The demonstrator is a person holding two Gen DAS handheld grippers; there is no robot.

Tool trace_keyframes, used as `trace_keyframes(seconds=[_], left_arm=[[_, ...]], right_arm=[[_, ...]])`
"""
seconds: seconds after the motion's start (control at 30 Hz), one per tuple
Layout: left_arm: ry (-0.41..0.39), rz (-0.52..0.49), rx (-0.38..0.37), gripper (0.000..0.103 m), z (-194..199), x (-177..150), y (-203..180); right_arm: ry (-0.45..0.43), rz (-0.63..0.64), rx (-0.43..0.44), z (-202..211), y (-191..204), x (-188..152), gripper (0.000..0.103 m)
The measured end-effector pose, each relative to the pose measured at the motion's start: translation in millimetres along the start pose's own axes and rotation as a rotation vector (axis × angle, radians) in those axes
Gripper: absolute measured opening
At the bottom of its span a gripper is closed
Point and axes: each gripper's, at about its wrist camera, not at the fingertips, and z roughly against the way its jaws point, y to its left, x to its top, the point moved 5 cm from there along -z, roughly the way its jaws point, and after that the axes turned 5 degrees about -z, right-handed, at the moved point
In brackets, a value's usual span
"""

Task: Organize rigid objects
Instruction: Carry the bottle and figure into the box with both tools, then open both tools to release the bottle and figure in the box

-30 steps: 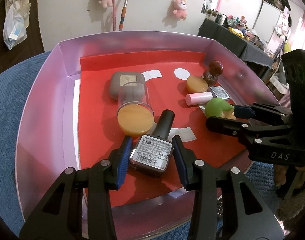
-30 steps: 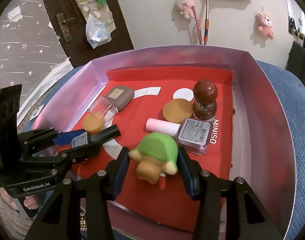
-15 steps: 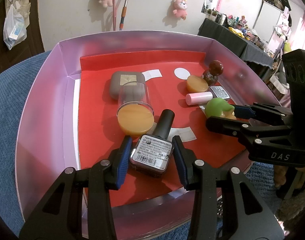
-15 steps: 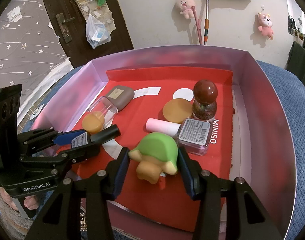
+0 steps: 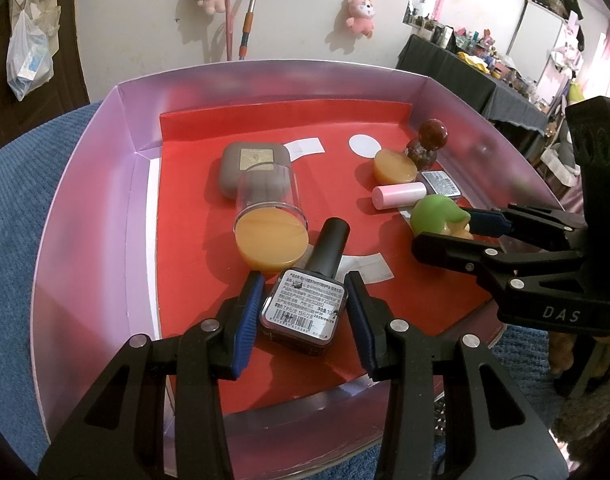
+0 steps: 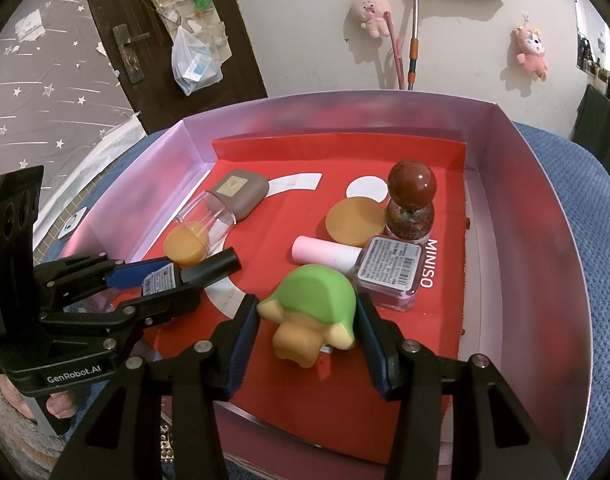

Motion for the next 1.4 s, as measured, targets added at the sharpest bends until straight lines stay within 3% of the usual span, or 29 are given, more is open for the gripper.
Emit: trace_keyframes(seconds=[0.53, 0.73, 0.87, 1.07, 1.4], left_arm=[[0.006, -0.001, 0.018, 0.040, 6.0, -2.3, -4.8], [-0.018, 0.006, 0.009, 0.041, 12.1, 1.2, -5.8], [-0.034, 0.002, 0.006, 0.054, 18.7, 2.6, -7.1], [-0.045, -0.012, 0.027, 0.055, 26.7, 2.2, -9.7], [-0.073, -0.018, 0.024, 0.074, 44.3, -1.4, -15.5]], right_arm=[[-0.001, -0.001, 0.001, -0.1, 0.5, -0.4, 0.052], [-0.010, 0.001, 0.000, 2.0, 0.9, -0.1, 0.060], [-0.017, 0.006, 0.000, 4.2, 2.8, -0.3, 0.060], [-0.030, 0.011, 0.002, 10.3, 6.6, -1.6, 0.065], [-0.066, 0.021, 0.002, 31.1, 11.2, -6.1, 0.074]])
